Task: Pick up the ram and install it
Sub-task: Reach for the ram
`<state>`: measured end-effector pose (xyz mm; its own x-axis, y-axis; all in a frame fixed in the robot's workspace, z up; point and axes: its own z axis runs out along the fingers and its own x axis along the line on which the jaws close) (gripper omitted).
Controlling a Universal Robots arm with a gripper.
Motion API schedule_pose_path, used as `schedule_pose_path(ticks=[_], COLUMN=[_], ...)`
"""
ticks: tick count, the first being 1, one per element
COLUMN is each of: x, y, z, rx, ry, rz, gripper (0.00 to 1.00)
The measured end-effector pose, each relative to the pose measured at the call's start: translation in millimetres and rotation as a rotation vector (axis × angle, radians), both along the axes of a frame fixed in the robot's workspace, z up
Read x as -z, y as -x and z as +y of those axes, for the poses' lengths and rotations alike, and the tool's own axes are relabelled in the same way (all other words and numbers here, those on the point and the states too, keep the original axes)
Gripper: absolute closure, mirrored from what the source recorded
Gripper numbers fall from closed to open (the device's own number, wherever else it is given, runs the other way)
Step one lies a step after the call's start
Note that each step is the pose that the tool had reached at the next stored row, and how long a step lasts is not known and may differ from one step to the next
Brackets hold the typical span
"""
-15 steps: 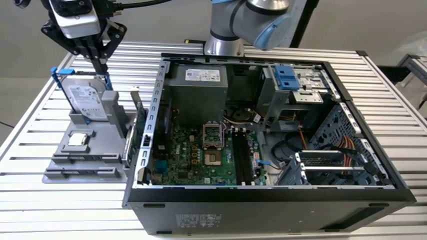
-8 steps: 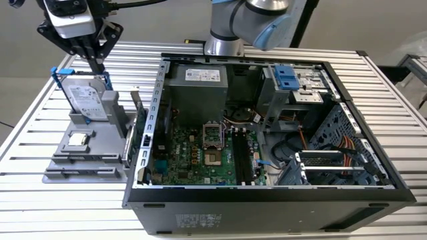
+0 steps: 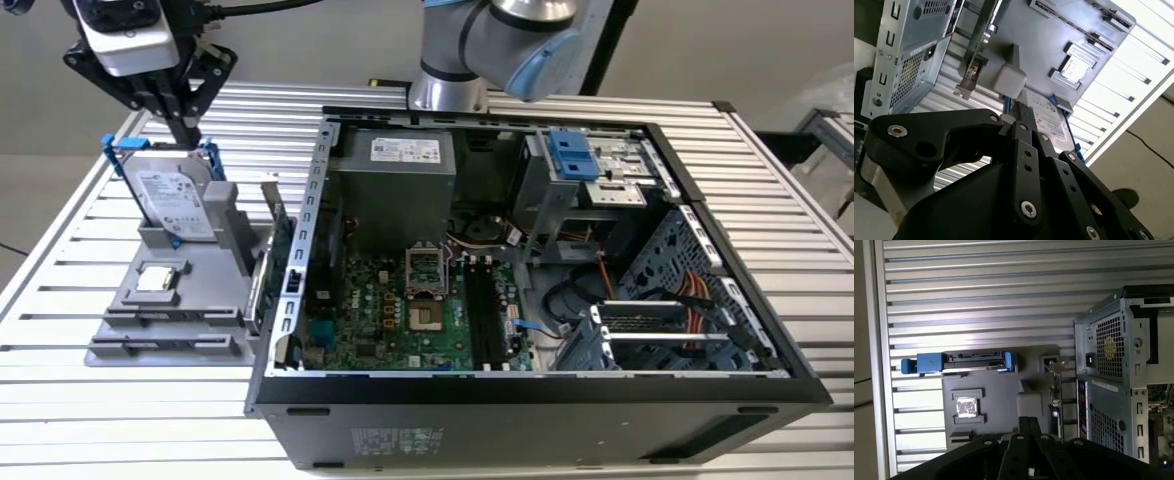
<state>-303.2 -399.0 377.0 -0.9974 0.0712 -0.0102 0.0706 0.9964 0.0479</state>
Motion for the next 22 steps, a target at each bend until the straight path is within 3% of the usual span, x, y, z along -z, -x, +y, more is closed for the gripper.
schedule_pose_path(ticks=[22], x=[0.3], y=[19.9], z=[0.0], rx=[0.0], ry=[0.0], rz=[0.0013], gripper=[1.0])
